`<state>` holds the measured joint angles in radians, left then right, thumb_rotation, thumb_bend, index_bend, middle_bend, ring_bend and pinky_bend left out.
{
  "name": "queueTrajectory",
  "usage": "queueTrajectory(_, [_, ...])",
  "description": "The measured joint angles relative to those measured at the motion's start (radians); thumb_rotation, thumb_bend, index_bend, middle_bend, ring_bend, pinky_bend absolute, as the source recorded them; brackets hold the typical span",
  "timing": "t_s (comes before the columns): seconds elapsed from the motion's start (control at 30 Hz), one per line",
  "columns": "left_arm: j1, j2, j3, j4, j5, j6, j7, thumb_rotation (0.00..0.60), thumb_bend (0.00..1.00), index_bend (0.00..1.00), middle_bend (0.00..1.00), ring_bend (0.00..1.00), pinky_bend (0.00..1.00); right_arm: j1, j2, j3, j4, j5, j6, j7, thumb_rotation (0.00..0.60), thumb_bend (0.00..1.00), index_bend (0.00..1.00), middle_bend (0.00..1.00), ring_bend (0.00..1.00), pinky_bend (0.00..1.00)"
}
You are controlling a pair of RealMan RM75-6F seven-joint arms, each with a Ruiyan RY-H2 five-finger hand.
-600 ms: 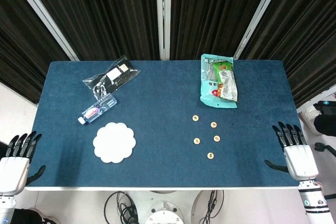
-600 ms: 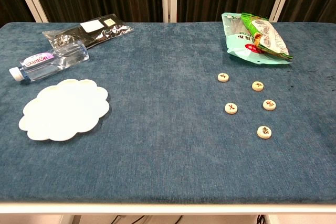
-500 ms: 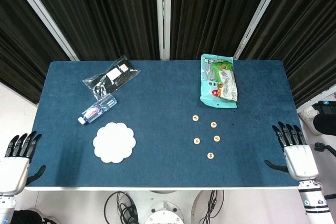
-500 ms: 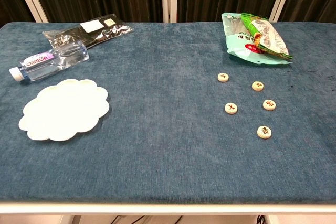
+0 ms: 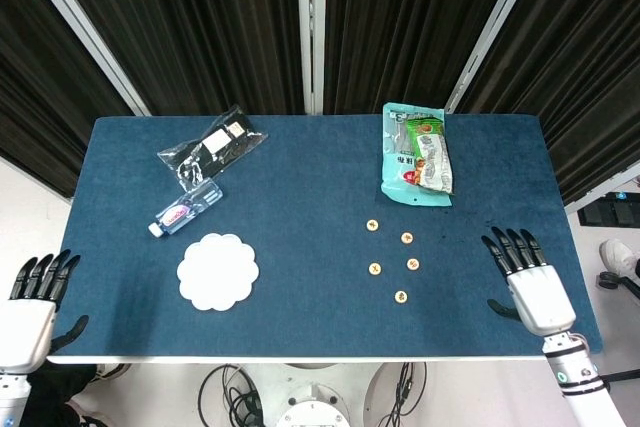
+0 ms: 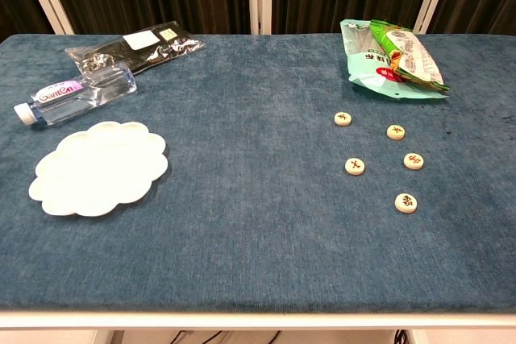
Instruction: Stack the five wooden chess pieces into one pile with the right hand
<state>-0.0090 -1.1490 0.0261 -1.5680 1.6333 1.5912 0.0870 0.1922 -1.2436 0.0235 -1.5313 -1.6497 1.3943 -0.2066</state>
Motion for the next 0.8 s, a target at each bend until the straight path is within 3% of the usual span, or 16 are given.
queueTrajectory(0.23, [-0.004, 0.003, 0.001, 0.000, 0.003, -0.004, -0.014, 0.600, 0.24, 0.04, 0.00, 0.00, 0.00, 0.136, -0.016, 0.044, -0.090, 0.018, -0.195, -0.155, 0.600, 0.03, 0.00, 0.00, 0.00, 0.00])
queueTrajectory(0.4, [0.001, 0.008, 0.000, -0.001, 0.000, 0.004, -0.025, 0.600, 0.24, 0.04, 0.00, 0.00, 0.00, 0.244, -0.082, 0.082, -0.114, 0.092, -0.358, -0.272, 0.600, 0.04, 0.00, 0.00, 0.00, 0.00])
queueTrajectory(0.6, [0.003, 0.013, 0.000, -0.001, 0.000, 0.006, -0.036, 0.600, 0.24, 0.04, 0.00, 0.00, 0.00, 0.348, -0.195, 0.105, -0.064, 0.207, -0.485, -0.362, 0.600, 0.06, 0.00, 0.00, 0.00, 0.00])
queueTrajectory(0.8, [0.003, 0.015, 0.001, -0.005, 0.001, 0.004, -0.038, 0.600, 0.24, 0.04, 0.00, 0.00, 0.00, 0.391, -0.272, 0.107, 0.005, 0.244, -0.512, -0.374, 0.600, 0.10, 0.08, 0.00, 0.00, 0.00])
